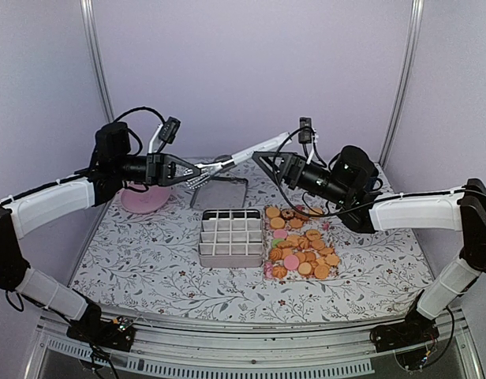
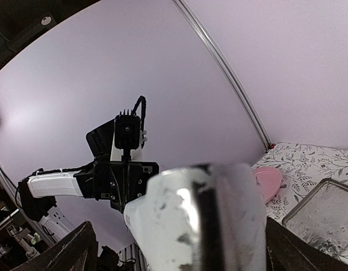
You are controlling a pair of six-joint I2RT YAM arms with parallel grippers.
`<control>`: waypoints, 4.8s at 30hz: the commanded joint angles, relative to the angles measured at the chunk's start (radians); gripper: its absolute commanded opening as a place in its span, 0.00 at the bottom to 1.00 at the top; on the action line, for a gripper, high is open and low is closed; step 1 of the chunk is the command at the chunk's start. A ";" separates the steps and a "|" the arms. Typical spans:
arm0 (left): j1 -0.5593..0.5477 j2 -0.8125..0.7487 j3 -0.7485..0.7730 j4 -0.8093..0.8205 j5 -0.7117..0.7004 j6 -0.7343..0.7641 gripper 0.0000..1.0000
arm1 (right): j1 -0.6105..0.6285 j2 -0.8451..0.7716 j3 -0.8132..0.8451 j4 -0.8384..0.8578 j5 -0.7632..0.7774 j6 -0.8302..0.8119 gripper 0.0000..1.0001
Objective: Pack the cookies
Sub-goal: Pass from the left arm to the right
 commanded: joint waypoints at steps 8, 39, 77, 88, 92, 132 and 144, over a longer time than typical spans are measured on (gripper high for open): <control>0.014 -0.018 -0.007 0.039 0.039 -0.024 0.00 | 0.010 -0.007 -0.040 0.100 0.161 0.003 0.99; 0.028 -0.026 -0.014 -0.002 0.027 0.031 0.00 | 0.073 0.173 0.082 0.328 0.116 0.159 0.86; 0.049 -0.063 0.036 -0.286 -0.038 0.332 0.00 | 0.026 0.194 0.115 0.296 -0.152 0.233 0.50; 0.054 -0.069 0.013 -0.248 0.005 0.279 0.00 | 0.027 0.092 0.100 0.075 -0.087 0.058 0.56; 0.055 -0.074 -0.009 -0.148 0.061 0.155 0.00 | 0.041 0.097 0.102 0.075 -0.079 0.046 0.71; 0.099 -0.080 -0.086 0.069 0.064 -0.016 0.00 | 0.076 0.156 0.114 0.116 -0.089 0.117 0.72; 0.104 -0.074 -0.015 -0.232 -0.116 0.276 0.04 | 0.071 0.149 0.150 0.030 -0.087 0.150 0.56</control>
